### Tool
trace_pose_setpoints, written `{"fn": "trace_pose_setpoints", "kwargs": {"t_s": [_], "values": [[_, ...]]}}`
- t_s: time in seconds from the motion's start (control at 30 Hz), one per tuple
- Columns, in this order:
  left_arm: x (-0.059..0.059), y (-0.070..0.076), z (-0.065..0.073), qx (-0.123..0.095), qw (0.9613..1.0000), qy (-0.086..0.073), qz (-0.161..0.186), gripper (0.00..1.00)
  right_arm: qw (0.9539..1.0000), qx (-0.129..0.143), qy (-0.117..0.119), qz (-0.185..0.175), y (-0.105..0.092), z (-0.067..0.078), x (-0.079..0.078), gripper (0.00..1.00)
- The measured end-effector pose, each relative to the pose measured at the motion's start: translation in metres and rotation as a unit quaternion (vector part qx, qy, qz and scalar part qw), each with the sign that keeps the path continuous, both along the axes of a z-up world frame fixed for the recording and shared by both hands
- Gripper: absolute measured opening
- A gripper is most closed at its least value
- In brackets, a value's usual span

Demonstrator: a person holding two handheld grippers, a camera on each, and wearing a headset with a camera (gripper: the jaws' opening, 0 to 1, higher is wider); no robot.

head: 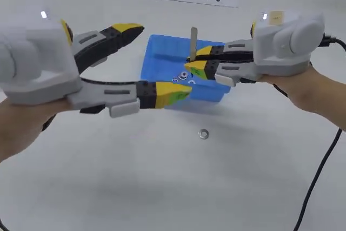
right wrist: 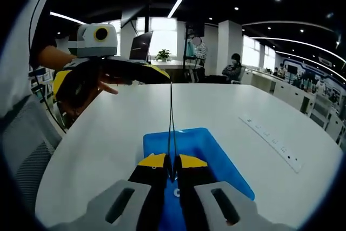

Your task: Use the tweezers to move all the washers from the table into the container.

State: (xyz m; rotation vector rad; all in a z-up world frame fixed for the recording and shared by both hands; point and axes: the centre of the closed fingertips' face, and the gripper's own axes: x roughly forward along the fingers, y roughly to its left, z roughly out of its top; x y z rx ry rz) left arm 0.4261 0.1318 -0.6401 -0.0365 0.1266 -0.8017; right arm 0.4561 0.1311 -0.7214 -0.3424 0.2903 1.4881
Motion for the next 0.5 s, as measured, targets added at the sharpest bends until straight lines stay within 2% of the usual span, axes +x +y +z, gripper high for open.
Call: {"fn": "trace_pose_setpoints", "kwargs": {"t_s": [0.03, 0.07, 0.1, 0.17, 0.23, 0.3, 0.37, 0.5], "values": [[0.004, 0.000, 0.001, 0.006, 1.0000, -0.007, 0.001, 0.84, 1.0000, 0.002, -0.001, 0.001, 0.000, 0.002, -0.001, 0.08], [0.013, 0.003, 0.004, 0.022, 0.9993, -0.026, 0.012, 0.83, 1.0000, 0.003, -0.001, 0.001, 0.000, 0.003, -0.001, 0.08], [0.014, 0.001, 0.004, 0.015, 0.9997, -0.017, 0.007, 0.82, 1.0000, 0.005, -0.001, 0.002, 0.000, 0.005, -0.001, 0.08], [0.022, 0.000, 0.008, 0.005, 0.9998, -0.019, 0.005, 0.82, 1.0000, 0.005, -0.003, 0.005, -0.001, 0.007, -0.002, 0.08], [0.027, -0.002, 0.009, 0.004, 0.9998, -0.020, 0.003, 0.75, 0.9999, 0.006, -0.004, 0.006, -0.001, 0.009, -0.002, 0.08], [0.031, -0.004, 0.007, 0.018, 0.9995, -0.023, -0.007, 0.62, 0.9999, 0.009, -0.005, 0.007, -0.001, 0.011, -0.003, 0.08], [0.036, -0.007, 0.002, 0.033, 0.9992, -0.016, -0.016, 0.55, 0.9999, 0.010, -0.006, 0.008, -0.001, 0.012, -0.003, 0.08], [0.036, -0.018, 0.005, 0.027, 0.9984, -0.015, -0.048, 0.44, 0.9999, 0.011, -0.006, 0.011, 0.000, 0.013, -0.006, 0.08]]}}
